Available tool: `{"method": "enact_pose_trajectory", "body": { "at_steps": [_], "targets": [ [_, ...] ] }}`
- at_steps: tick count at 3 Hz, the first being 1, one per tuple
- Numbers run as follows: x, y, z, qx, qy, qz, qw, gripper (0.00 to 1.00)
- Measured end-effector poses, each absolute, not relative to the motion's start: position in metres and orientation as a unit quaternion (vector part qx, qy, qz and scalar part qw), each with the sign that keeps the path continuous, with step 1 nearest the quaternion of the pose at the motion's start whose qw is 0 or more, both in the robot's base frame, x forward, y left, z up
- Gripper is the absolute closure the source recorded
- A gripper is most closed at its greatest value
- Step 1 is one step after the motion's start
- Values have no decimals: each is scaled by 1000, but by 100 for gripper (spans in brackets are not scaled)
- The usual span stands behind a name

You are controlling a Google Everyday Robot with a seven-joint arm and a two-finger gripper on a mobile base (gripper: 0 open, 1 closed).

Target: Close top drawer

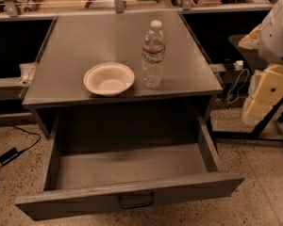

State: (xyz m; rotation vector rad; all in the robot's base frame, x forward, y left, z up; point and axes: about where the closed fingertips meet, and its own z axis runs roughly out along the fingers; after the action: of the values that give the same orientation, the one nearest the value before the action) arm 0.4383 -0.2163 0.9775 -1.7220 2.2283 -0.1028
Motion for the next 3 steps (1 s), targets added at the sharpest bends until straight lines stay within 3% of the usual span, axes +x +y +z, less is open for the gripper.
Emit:
{"method": "enact_pose_trajectory", "body": {
  "at_steps": [2, 3],
  "targets": [
    [435, -213, 947, -607, 782, -18, 139, 0],
    [425, -210, 883, -605, 789, 25, 103, 17]
  ]
}}
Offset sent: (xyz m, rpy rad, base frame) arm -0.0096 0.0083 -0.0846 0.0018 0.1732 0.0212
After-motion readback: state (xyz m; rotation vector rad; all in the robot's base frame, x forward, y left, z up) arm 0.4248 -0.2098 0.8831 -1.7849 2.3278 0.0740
